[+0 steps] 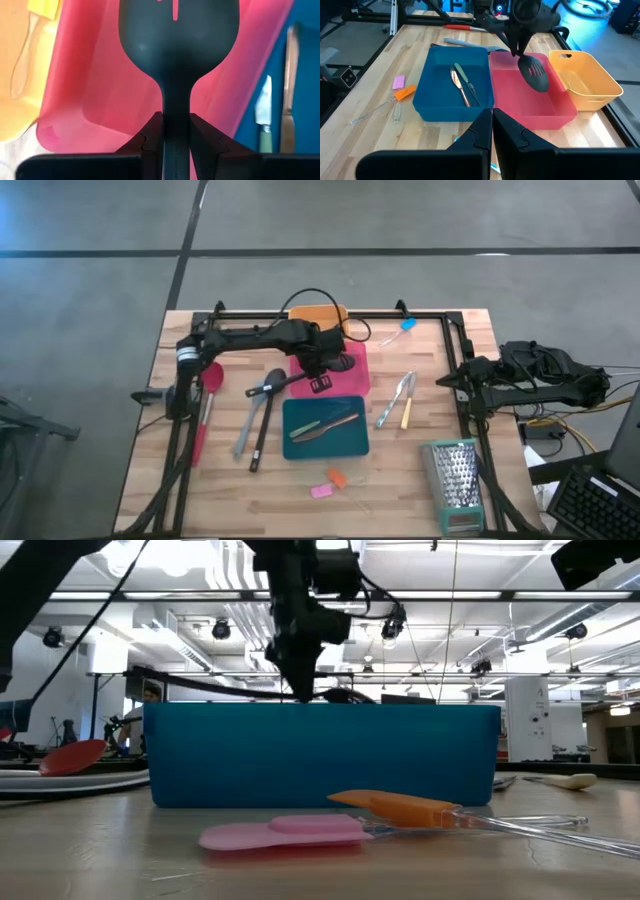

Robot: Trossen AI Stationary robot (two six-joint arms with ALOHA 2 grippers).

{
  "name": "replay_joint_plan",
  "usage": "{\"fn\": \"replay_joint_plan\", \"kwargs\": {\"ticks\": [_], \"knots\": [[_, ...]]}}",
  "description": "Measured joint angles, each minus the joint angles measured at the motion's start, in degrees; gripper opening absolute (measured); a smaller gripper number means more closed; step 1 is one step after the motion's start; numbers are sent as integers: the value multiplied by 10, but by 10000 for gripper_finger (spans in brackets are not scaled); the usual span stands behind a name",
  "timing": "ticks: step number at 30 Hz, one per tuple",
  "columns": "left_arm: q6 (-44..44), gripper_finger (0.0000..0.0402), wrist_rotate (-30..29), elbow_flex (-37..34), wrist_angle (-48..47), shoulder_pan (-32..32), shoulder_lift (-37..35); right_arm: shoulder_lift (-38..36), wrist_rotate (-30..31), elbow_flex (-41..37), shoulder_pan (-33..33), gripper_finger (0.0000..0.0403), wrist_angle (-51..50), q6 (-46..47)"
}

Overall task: Pick & Place Kitchen Items
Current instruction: Put the left black serving spoon into the pink bin

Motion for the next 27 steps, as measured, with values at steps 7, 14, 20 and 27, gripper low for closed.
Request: {"fn": "replay_joint_plan", "kwargs": {"ticks": [7,14,20,27], "knots": [[-1,66,24,-1,20,20,24,0,0,0,0,9,0,1],[-1,66,39,0,42,40,26,0,0,0,0,8,0,0],[-2,66,55,-1,68,46,28,0,0,0,0,8,0,0],[7,66,74,6,76,48,55,0,0,0,0,8,0,1]]}}
